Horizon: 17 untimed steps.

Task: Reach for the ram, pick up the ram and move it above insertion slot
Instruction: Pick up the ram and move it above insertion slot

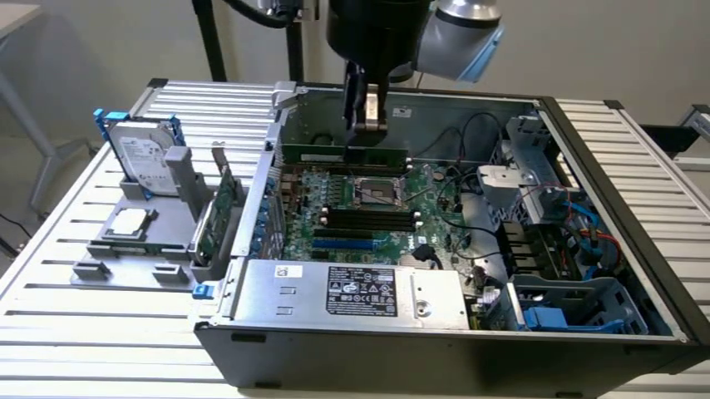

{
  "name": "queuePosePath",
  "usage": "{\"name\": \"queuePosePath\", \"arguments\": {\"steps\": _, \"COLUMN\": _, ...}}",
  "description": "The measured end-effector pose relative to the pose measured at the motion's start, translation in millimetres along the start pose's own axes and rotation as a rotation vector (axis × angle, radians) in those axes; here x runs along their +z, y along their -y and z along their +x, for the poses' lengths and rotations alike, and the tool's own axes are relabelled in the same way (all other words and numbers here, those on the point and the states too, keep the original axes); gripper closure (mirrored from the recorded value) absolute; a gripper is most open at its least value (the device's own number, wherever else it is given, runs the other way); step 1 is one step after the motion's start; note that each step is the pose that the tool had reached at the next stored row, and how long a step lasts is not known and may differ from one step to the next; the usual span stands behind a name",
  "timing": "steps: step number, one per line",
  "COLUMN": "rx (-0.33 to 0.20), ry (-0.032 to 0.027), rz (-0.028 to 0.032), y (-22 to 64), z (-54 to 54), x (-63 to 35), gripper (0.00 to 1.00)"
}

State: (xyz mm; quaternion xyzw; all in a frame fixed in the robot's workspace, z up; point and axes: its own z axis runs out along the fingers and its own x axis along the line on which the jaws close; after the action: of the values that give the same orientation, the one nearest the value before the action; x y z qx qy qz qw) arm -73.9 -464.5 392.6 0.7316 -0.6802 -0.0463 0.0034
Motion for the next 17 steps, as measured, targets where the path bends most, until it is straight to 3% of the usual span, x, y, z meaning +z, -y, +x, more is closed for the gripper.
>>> {"name": "queuePosePath", "arguments": {"steps": 9, "rx": 0.000, "ry": -0.0002, "rz": 0.0029, "y": 27.1, "z": -16.3, "x": 0.2, "gripper": 0.86}}
{"name": "queuePosePath", "arguments": {"steps": 17, "rx": 0.025, "ry": -0.0001, "rz": 0.0091, "y": 34.8, "z": -24.0, "x": 0.2, "gripper": 0.86}}
